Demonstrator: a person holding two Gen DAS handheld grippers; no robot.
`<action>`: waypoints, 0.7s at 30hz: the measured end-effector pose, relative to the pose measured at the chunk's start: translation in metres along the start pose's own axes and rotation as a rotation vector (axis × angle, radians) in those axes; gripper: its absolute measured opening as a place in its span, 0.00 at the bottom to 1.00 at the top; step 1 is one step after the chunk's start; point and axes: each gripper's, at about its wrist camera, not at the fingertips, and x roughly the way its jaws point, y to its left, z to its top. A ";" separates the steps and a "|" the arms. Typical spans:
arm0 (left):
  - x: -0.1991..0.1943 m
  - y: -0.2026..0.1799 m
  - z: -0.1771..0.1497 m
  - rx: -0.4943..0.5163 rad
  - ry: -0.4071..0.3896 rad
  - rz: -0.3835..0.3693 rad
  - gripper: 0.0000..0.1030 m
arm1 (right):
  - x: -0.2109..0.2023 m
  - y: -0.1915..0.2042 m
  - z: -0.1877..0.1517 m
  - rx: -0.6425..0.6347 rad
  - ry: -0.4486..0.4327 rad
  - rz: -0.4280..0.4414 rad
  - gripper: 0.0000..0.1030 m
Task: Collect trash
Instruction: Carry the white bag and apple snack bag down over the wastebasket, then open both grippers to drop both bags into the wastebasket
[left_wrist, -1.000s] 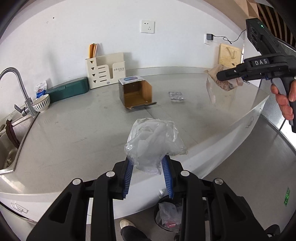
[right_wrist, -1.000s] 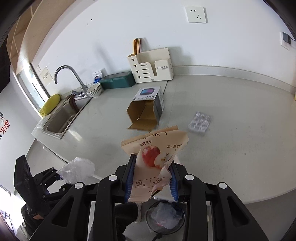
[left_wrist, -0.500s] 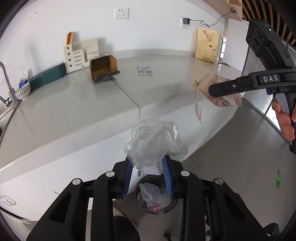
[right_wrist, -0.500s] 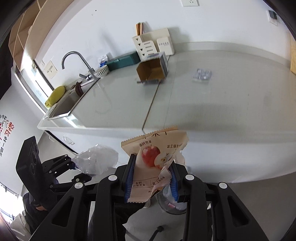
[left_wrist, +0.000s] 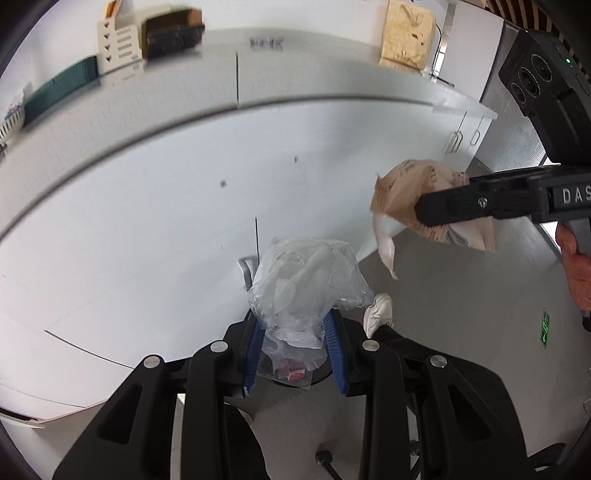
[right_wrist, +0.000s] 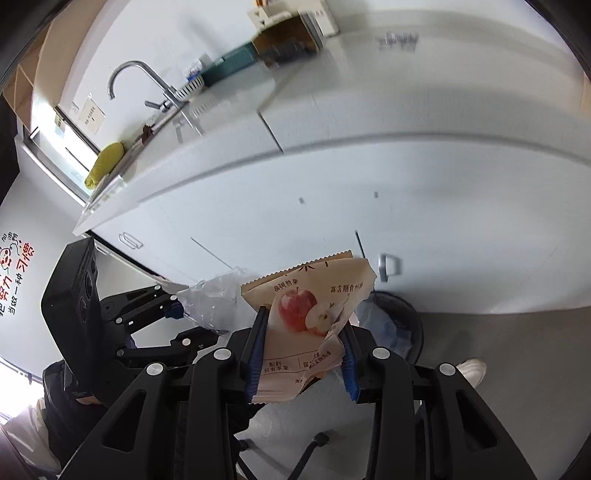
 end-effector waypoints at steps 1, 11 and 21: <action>0.013 0.002 -0.006 -0.009 0.021 -0.004 0.31 | 0.010 -0.004 -0.005 0.003 0.009 -0.007 0.39; 0.132 0.010 -0.041 -0.031 0.159 -0.018 0.31 | 0.113 -0.071 -0.036 0.107 0.128 -0.026 0.39; 0.234 0.008 -0.059 -0.013 0.295 -0.022 0.31 | 0.208 -0.144 -0.060 0.221 0.269 -0.050 0.39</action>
